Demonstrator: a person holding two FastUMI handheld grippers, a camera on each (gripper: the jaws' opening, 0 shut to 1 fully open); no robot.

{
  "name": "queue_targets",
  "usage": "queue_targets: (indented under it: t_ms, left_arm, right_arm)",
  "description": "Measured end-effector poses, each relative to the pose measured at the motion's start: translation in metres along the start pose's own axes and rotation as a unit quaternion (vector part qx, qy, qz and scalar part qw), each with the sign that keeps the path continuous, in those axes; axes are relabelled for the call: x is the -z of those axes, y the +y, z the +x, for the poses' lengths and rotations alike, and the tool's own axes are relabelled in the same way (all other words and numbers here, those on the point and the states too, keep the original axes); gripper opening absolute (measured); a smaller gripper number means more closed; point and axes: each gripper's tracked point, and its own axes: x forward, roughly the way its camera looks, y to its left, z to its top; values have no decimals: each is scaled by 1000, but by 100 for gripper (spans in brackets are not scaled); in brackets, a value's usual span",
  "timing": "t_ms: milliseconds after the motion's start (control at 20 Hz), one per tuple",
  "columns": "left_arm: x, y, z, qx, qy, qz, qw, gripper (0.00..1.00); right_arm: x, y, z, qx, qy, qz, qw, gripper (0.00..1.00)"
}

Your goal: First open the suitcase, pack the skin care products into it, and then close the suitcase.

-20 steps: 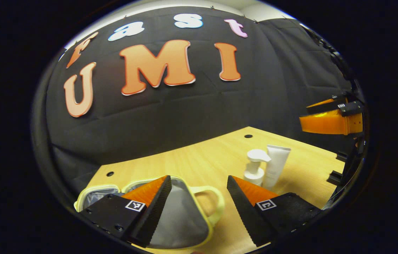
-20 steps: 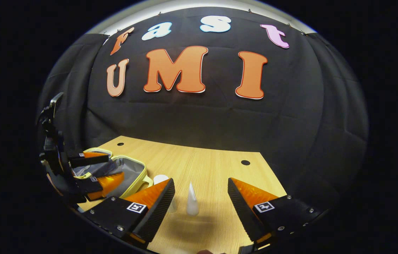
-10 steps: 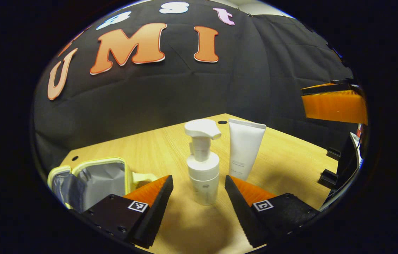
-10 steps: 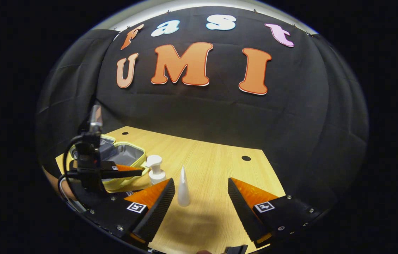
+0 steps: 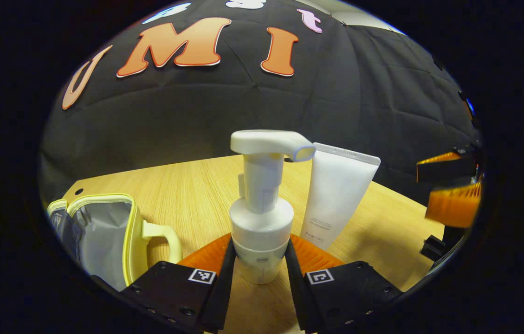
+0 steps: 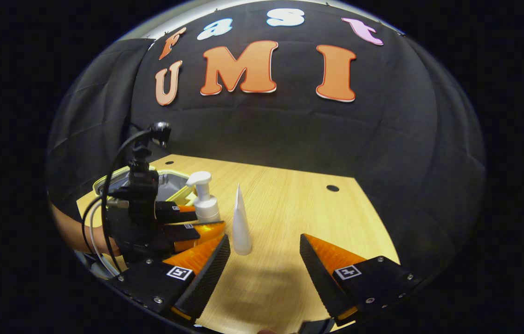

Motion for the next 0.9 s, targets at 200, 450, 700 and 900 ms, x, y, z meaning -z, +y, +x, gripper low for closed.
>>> queue_targets:
  t_ms: [200, 450, 700, 900]
  left_arm:
    - [-44, 12, -36, -20, -14, -12, 1000, 56]
    - [-102, 47, -88, -59, -36, -19, 997, 56]
    - [-131, 78, -140, -116, -51, -15, 992, 56]
    - [-134, 100, -180, -171, -59, -13, 983, 56]
  right_arm:
    - [-7, 6, 13, -15, 15, 6, 1000, 96]
    - [-13, 19, 30, -41, 23, 3, 999, 96]
    - [-3, 34, 53, -69, 33, -8, 997, 96]
    - [14, 43, 81, -89, 44, -16, 995, 89]
